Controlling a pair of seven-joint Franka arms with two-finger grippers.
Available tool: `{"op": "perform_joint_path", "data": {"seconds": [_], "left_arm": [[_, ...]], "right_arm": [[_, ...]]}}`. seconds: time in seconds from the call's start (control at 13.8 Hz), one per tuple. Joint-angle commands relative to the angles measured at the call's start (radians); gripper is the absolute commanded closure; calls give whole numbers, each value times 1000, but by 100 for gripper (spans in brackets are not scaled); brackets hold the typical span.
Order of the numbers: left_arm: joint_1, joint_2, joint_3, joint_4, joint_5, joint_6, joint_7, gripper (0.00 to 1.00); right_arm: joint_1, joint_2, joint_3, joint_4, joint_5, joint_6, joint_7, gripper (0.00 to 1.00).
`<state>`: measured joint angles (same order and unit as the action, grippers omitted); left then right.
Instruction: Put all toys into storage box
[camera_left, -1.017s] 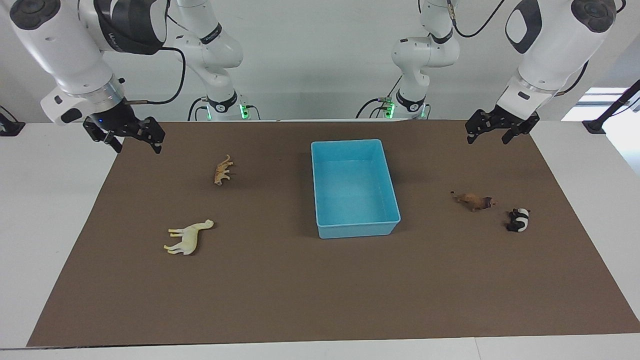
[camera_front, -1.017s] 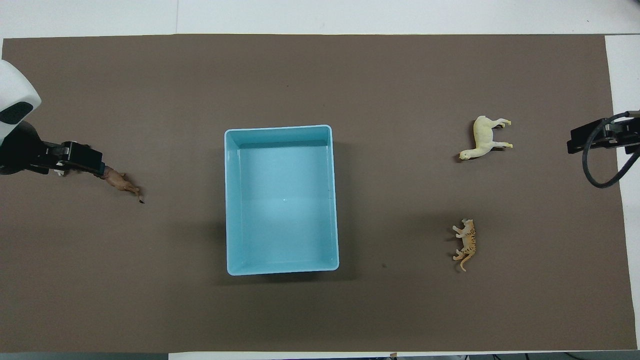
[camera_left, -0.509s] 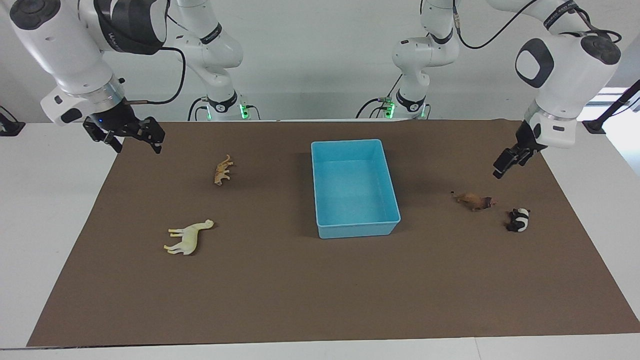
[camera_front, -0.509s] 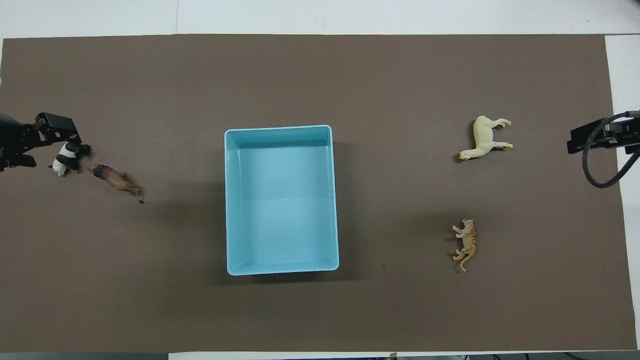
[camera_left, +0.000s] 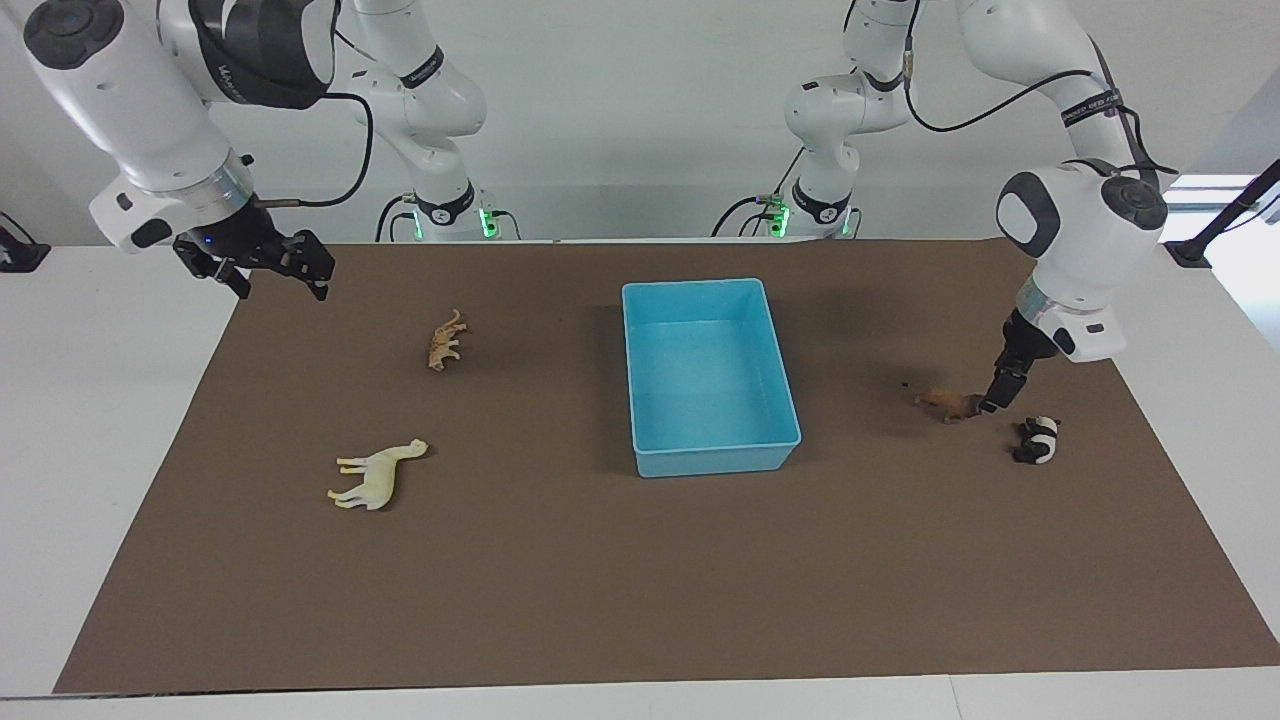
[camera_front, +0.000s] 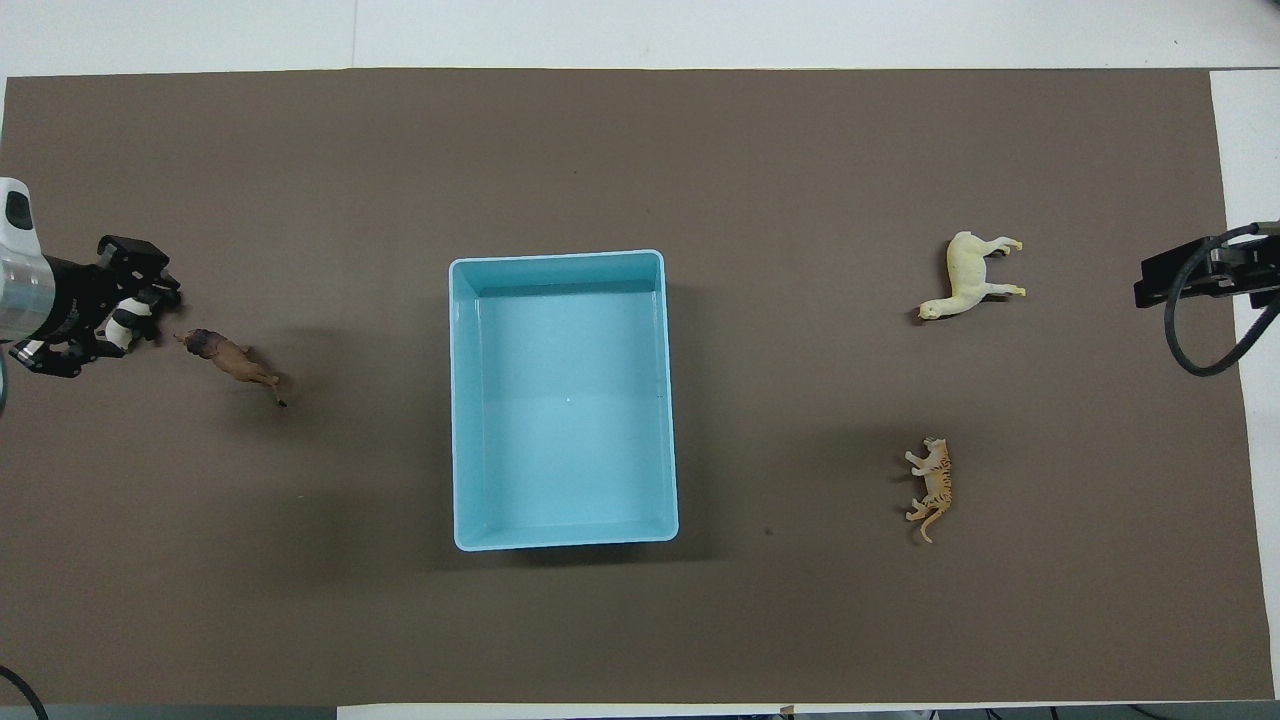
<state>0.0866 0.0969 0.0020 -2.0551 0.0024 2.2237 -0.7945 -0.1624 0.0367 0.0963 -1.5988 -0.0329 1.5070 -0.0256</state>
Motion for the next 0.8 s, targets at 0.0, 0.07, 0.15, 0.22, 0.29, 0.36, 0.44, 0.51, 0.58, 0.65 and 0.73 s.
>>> {"op": "perform_joint_path", "data": {"seconds": [0.0, 0.07, 0.15, 0.22, 0.29, 0.36, 0.44, 0.51, 0.58, 0.65, 0.73], "left_arm": [[-8, -39, 6, -129, 21, 106, -20, 0], [-5, -45, 7, -178, 22, 176, -9, 0], [-2, -46, 7, -200, 21, 207, 4, 0], [4, -46, 7, -214, 21, 220, 6, 0], [5, -45, 7, -223, 22, 226, 11, 0], [4, -43, 6, -234, 21, 246, 12, 0], [-4, -39, 7, -243, 21, 282, 8, 0], [-5, -37, 7, -249, 21, 298, 11, 0], [-5, -31, 7, -252, 21, 303, 11, 0], [-4, -28, 7, -254, 21, 312, 11, 0], [-2, -26, 7, -254, 21, 324, 11, 1]], "right_arm": [[-8, -21, 5, -20, -13, -5, -10, 0], [-11, -20, 5, -20, -12, -1, -10, 0], [-8, -20, 5, -20, -7, 2, -17, 0], [-8, -21, 5, -24, -7, 25, -26, 0], [-6, -23, 5, -35, -5, 54, -27, 0], [-8, -21, 5, -45, -4, 103, -25, 0], [-6, -18, 5, -70, -2, 169, -23, 0], [-11, -9, 5, -120, -2, 252, -25, 0], [-16, 14, 5, -151, 2, 316, -28, 0], [-16, 55, 5, -164, 2, 369, -28, 0], [-16, 102, 5, -167, 1, 421, -31, 0]]}}
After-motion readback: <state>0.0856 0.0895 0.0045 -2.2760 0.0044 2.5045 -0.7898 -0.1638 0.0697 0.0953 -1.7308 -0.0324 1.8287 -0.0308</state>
